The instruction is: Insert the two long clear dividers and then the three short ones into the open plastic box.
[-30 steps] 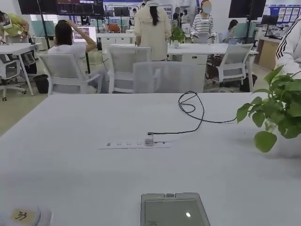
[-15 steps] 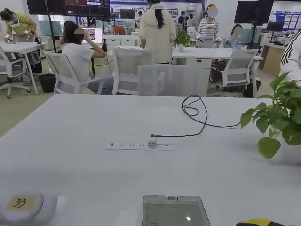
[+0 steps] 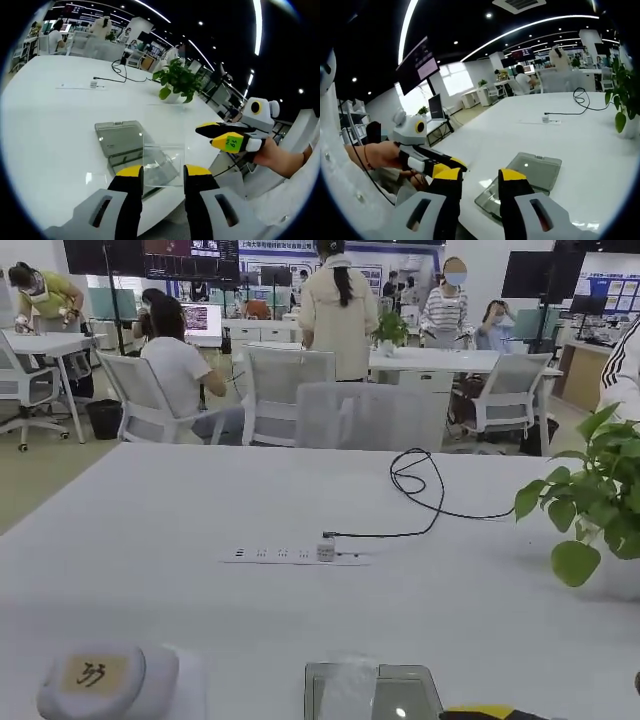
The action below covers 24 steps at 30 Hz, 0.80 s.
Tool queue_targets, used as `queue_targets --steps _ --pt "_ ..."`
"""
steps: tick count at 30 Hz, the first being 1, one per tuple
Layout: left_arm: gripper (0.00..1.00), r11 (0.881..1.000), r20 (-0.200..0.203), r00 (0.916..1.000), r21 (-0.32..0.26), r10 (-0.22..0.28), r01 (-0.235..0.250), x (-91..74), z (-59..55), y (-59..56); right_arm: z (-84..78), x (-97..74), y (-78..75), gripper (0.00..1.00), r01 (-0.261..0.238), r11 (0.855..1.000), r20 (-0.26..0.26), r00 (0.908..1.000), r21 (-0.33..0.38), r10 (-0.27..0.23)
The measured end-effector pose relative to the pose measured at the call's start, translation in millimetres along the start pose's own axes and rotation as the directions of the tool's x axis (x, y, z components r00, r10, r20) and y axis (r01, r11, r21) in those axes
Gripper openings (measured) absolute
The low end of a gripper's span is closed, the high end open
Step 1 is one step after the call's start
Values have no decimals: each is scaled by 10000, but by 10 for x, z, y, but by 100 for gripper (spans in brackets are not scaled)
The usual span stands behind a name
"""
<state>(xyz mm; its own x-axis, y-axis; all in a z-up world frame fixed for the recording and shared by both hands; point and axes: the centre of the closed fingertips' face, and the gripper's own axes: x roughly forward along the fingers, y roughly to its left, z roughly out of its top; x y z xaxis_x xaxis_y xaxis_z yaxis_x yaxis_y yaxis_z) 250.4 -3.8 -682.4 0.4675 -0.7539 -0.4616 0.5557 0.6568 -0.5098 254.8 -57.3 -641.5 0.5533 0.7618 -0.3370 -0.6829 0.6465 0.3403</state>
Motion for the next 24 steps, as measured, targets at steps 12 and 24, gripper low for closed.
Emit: queue_targets --steps 12,24 --pt "30 9970 -28 9998 739 -216 218 44 33 -161 -49 125 63 22 65 9980 -72 10000 623 -61" --pt "30 9941 -25 9996 1049 -283 284 61 56 -217 -58 180 85 15 158 9949 -119 9998 997 -147"
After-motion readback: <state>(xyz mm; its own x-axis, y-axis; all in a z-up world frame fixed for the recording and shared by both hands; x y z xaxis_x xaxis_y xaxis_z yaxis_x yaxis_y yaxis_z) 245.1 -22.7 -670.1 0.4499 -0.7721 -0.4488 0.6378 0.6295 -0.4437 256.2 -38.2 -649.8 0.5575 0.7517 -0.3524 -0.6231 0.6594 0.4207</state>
